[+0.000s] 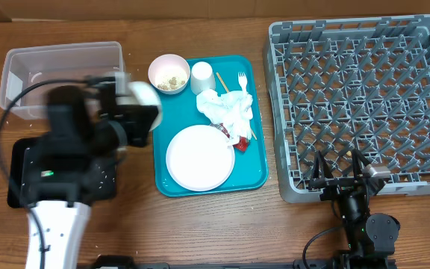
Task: Sort waste into correct bins and load items into the dishwasher rack
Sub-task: 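Return the emptied bowl to the teal tray, then grasp the second food bowl rim with the left gripper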
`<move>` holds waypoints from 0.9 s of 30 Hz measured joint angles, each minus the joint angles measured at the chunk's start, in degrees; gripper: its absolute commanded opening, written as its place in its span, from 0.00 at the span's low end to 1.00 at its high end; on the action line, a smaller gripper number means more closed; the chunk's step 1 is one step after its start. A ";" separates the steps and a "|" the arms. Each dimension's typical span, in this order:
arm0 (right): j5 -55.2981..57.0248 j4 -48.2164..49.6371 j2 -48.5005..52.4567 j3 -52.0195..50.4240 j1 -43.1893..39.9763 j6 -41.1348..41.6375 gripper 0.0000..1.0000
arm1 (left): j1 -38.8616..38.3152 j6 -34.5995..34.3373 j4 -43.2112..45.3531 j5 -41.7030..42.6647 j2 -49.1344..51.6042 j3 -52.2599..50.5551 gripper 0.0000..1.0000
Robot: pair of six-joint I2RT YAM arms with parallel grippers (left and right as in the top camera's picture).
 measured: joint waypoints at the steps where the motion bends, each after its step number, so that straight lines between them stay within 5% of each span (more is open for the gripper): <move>1: 0.00 -0.02 0.00 0.00 0.00 -0.02 1.00 | -4.63 -0.24 0.90 -5.68 0.83 0.00 0.07; 6: -0.02 0.02 0.00 0.00 0.02 0.00 1.00 | -21.07 -0.31 12.04 -31.76 12.79 0.28 0.07; 10: 0.00 0.04 0.00 0.00 0.00 -0.02 1.00 | -23.04 -0.33 18.67 -40.81 24.41 0.22 0.06; 17: -0.02 0.04 0.00 0.00 0.00 -0.02 1.00 | -23.04 -0.33 20.41 -44.63 35.76 0.20 0.11; 27: 0.02 0.00 0.00 0.00 0.00 -0.02 1.00 | -23.04 -0.15 20.85 -45.46 37.46 0.20 0.39</move>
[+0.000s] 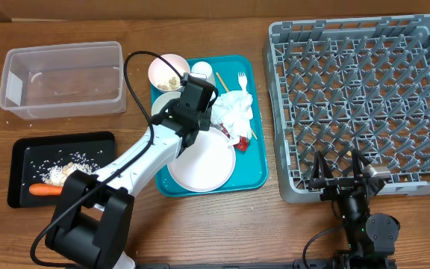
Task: Sort waste into correct bins and load items into the dishwasher rack
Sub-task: 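Grasp the second food bowl rim with the left gripper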
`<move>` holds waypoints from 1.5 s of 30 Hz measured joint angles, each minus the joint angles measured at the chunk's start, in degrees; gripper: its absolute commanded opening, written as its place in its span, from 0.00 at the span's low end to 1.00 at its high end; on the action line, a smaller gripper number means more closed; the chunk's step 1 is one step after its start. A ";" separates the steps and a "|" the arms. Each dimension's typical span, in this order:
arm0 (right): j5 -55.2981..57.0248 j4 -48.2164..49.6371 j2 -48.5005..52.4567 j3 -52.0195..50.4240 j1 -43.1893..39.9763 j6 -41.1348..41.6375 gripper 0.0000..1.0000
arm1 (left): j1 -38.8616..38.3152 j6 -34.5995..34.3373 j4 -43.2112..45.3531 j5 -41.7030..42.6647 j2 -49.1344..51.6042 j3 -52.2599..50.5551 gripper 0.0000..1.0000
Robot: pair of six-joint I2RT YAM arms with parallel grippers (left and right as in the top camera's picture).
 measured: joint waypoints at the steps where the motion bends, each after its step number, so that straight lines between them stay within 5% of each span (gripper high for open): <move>1: -0.02 0.04 0.00 0.00 0.00 0.02 1.00 | 0.00 0.13 -0.09 -0.02 0.00 0.00 0.40; 5: -0.02 0.02 0.00 0.00 0.00 0.00 1.00 | 0.17 1.81 -3.67 -0.48 0.13 3.08 0.62; 15: -0.02 0.04 0.00 0.00 0.00 0.02 1.00 | 15.91 9.60 -36.26 16.94 3.17 41.05 0.59; 25: -0.02 0.04 0.00 0.00 0.00 0.00 1.00 | 15.17 18.12 -35.26 20.00 22.97 42.77 0.56; 40: -0.02 0.02 0.00 0.00 0.00 0.02 1.00 | 13.29 27.17 -30.45 18.49 27.71 42.69 0.56; 45: -0.02 0.02 0.00 0.00 0.00 0.02 1.00 | 12.59 27.54 -29.00 17.31 30.58 42.69 0.49</move>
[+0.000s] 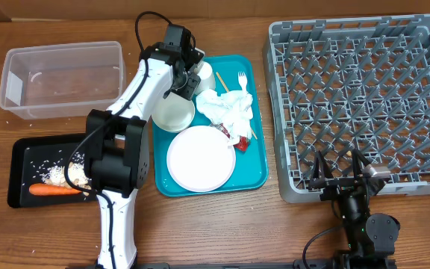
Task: Sort waste into correct bins and load items into the dishwasher rack
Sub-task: 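Grasp the second food bowl rim with the left gripper, then carry the bowl over the black tray and tip out its food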
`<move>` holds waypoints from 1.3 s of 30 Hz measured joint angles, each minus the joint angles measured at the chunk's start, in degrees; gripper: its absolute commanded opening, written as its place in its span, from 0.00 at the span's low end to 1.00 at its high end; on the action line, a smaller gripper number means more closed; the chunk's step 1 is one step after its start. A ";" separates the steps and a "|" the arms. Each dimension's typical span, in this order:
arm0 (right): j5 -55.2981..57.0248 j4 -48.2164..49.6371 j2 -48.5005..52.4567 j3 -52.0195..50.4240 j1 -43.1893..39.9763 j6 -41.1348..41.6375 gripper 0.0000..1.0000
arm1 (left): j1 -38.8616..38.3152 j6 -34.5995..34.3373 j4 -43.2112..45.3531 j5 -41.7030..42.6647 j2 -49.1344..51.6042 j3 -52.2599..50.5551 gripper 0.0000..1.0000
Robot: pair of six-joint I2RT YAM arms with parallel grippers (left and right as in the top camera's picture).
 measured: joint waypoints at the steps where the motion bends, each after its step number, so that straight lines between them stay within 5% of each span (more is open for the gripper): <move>1: 0.00 0.02 0.00 0.00 0.00 -0.02 1.00 | 0.00 0.00 0.07 -0.46 0.09 0.00 0.48; 18: 0.00 0.00 0.00 0.00 0.00 0.00 1.00 | -0.70 1.07 2.14 -2.97 0.11 0.00 0.04; 28: -0.02 -0.02 0.00 0.00 0.00 0.00 1.00 | -0.68 -6.05 -11.04 -4.92 0.52 13.92 0.04; 34: 0.00 -0.02 0.02 0.00 0.00 -0.02 1.00 | -0.63 -16.92 -24.44 -2.86 0.13 32.13 0.04; 39: 0.00 -0.04 0.00 0.00 0.00 0.00 1.00 | -0.39 -24.72 -33.81 2.67 -4.33 37.83 0.04</move>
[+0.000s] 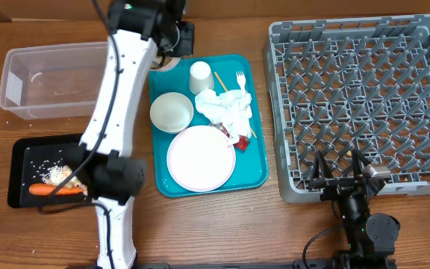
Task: Sort waste into correct bins and load items into the dishwasher rack
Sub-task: 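Carry the bowl over the black tray and tip out its food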
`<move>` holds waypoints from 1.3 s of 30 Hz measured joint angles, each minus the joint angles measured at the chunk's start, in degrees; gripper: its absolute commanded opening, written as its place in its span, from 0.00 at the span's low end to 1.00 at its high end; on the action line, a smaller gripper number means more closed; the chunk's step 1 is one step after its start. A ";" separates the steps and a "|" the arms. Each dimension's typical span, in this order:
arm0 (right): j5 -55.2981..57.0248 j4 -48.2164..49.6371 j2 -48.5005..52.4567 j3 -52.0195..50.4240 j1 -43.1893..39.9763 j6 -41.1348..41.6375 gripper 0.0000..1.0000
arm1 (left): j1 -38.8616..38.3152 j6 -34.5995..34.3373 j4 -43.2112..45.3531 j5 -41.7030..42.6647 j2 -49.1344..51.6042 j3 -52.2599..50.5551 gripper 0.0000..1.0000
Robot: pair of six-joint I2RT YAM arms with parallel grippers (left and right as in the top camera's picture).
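Observation:
On the teal tray [254, 175] lie a pale empty bowl [172, 112], a white cup [200, 75], a white plastic fork [242, 79], a crumpled napkin [228, 108], a red packet [239, 142] and a white plate [200, 158]. Only the rim of a pink bowl [163, 66] shows at the tray's far left corner, under my left arm. My left gripper [179, 36] is raised over that corner, seen from above, its jaws hidden. My right gripper [340, 173] stands open at the front edge of the grey dishwasher rack [360, 97].
A clear plastic bin [58, 78] sits at the far left. In front of it a black tray [25, 161] holds rice and a carrot [54, 190]. My left arm rises tall over the table between the bins and the teal tray.
My left gripper has gone from low beside the white cup to high over the tray's far left corner. The pink bowl's rim now shows. The pale bowl, plate and right arm are unmoved.
First my left gripper held a pale bowl over the black tray, with the pink bowl of food on the teal tray. Then the arm reached over the teal tray. Later the pale bowl stood empty on the tray, and now the gripper is over the pink bowl.

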 measured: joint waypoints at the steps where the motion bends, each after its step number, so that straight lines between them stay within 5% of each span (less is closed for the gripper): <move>1: -0.02 0.04 0.00 0.00 0.02 -0.02 1.00 | 0.31 -1.66 -1.49 0.37 -1.81 0.28 0.04; 8: -0.02 0.04 0.00 0.00 0.00 -0.02 1.00 | 13.81 -12.39 -17.42 -1.88 -11.78 1.01 0.05; 20: -0.02 0.02 0.00 0.00 0.00 0.02 1.00 | 27.89 -12.55 -16.83 8.83 -24.28 -11.02 0.04; 26: -0.02 0.07 0.00 0.00 0.00 0.00 1.00 | 32.63 -10.10 -12.35 10.80 -29.33 -22.38 0.05; 39: 0.00 0.09 0.00 0.00 0.00 0.00 1.00 | 47.67 -0.94 16.37 37.35 -34.88 -65.07 0.04</move>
